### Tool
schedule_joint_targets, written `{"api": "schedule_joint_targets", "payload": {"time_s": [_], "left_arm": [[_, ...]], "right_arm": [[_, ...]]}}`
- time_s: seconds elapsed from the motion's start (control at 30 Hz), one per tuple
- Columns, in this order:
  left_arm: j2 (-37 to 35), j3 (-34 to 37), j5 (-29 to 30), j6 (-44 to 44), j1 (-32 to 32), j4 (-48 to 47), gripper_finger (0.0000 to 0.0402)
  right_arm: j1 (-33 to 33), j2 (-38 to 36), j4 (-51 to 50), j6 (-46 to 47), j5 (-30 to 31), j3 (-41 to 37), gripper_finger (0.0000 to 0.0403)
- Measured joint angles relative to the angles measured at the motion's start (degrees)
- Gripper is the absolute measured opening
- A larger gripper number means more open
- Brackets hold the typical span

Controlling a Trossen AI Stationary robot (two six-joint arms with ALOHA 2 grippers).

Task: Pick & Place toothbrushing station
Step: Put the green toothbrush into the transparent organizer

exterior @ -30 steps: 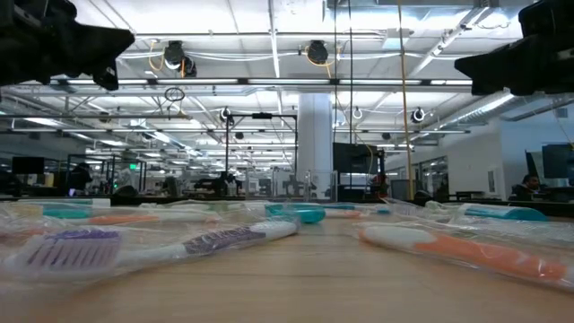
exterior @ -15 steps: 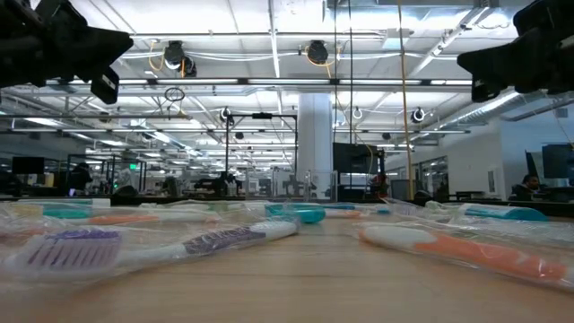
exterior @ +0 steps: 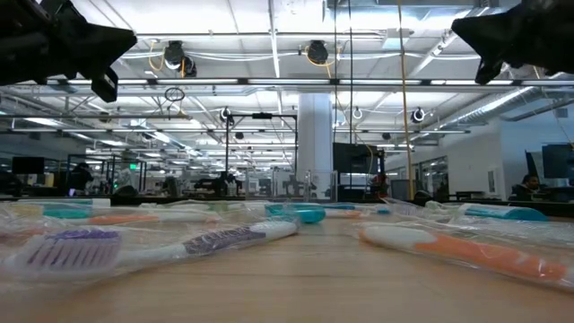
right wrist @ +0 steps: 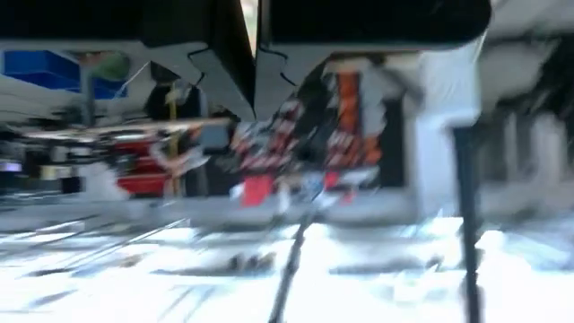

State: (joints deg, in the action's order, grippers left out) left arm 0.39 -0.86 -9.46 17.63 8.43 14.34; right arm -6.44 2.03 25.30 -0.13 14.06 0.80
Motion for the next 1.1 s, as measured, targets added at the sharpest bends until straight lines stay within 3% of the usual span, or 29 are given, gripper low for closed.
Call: {"api": "schedule_joint_targets", "payload": {"time_s": [0.2, 0.47, 0.83, 1.1], "left_arm": [[4.64, -0.02, 3.63, -1.0, -0.06, 4.31, 0.0037], [21.83, -0.33, 8.89, -1.0, -1.66, 17.56, 0.0037], [48.02, -9.86, 11.09, -0.97, -2.12, 20.3, 0.0037], [60.53, -14.76, 13.7, -4.27, -2.08, 19.82, 0.0037]], "right_arm": [[-0.02, 8.61, 7.14, 0.97, 1.34, 0.0, 0.0], [1.9, 29.99, 25.07, 0.9, 2.61, 0.72, 0.0], [7.68, 56.34, 26.26, 4.65, 2.4, 8.45, 0.0], [10.3, 64.68, 30.01, 6.56, 2.38, 8.94, 0.0]]}}
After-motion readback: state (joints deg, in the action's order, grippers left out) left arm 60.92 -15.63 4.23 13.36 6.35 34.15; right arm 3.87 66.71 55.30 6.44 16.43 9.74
